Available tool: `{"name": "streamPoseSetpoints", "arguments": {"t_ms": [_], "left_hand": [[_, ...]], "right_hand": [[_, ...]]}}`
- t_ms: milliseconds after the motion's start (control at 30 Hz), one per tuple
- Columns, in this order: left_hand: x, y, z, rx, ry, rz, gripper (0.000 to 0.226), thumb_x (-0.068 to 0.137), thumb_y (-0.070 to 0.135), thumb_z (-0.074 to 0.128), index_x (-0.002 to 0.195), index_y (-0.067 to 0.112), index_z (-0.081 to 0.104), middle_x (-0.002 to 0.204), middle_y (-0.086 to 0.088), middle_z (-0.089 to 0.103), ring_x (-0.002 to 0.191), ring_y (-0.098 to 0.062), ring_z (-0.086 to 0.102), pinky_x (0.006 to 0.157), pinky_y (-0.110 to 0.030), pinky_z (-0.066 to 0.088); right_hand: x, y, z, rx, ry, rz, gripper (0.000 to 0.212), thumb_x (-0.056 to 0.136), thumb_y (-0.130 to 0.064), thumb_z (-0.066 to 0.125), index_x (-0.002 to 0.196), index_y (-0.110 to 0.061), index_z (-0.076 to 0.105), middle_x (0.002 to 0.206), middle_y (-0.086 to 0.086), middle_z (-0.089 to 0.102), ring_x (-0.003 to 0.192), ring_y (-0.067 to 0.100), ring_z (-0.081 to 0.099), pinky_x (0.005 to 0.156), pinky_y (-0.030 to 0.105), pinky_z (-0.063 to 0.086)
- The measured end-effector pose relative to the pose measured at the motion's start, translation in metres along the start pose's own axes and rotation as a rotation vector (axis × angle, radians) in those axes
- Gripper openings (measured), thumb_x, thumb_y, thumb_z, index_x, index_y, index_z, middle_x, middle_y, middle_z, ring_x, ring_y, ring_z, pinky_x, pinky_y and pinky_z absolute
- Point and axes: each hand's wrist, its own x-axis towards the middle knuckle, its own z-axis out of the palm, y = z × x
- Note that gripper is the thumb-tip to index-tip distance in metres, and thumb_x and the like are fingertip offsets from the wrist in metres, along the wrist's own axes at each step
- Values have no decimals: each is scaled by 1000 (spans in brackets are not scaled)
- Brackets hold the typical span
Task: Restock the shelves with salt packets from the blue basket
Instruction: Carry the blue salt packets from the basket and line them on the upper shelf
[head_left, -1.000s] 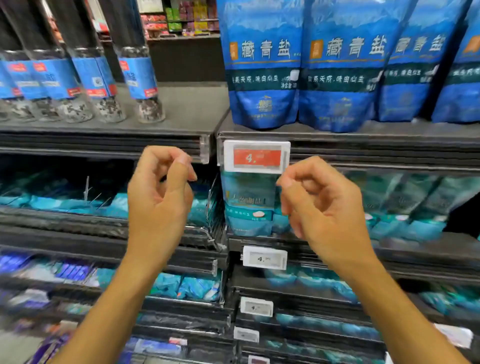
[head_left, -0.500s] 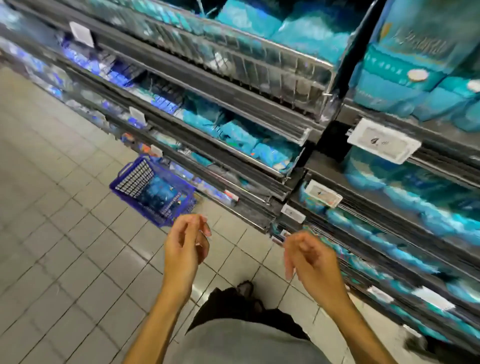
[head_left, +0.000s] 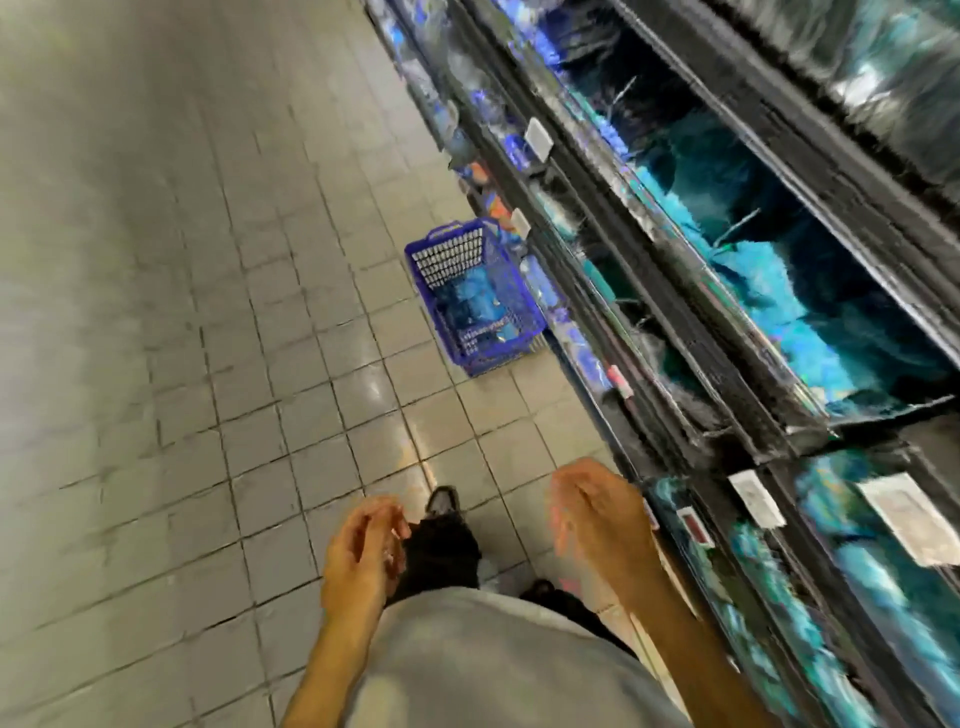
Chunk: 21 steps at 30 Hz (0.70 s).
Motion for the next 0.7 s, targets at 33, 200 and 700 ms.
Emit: {"name": "streamPoseSetpoints", "arguments": {"t_ms": [33, 200, 700], "left_hand": [[7, -1, -9, -23, 37, -26, 39, 106, 19, 49, 77, 33, 71, 68, -1, 67, 47, -11, 47, 41, -22, 36], [69, 3, -49, -84, 144, -97, 25, 104, 18, 51, 87, 14, 69, 65, 2, 66, 48, -6, 53, 42, -14, 40], [333, 114, -89, 98, -144, 1, 21, 106, 19, 47, 97, 13, 65, 82, 0, 68, 59, -11, 57, 45, -23, 41]], "right_hand": [[13, -7, 9, 15, -22, -2, 17, 90, -18, 63, 74, -19, 66, 54, -1, 59, 45, 10, 52, 42, 20, 42], [89, -43, 66, -11, -58, 47, 23, 89, -9, 60, 72, -22, 68, 53, 5, 59, 39, 18, 52, 41, 20, 32], [222, -103, 169, -33, 95, 188, 31, 97, 1, 56, 73, -14, 66, 60, 7, 61, 47, 22, 54, 39, 23, 32]]}}
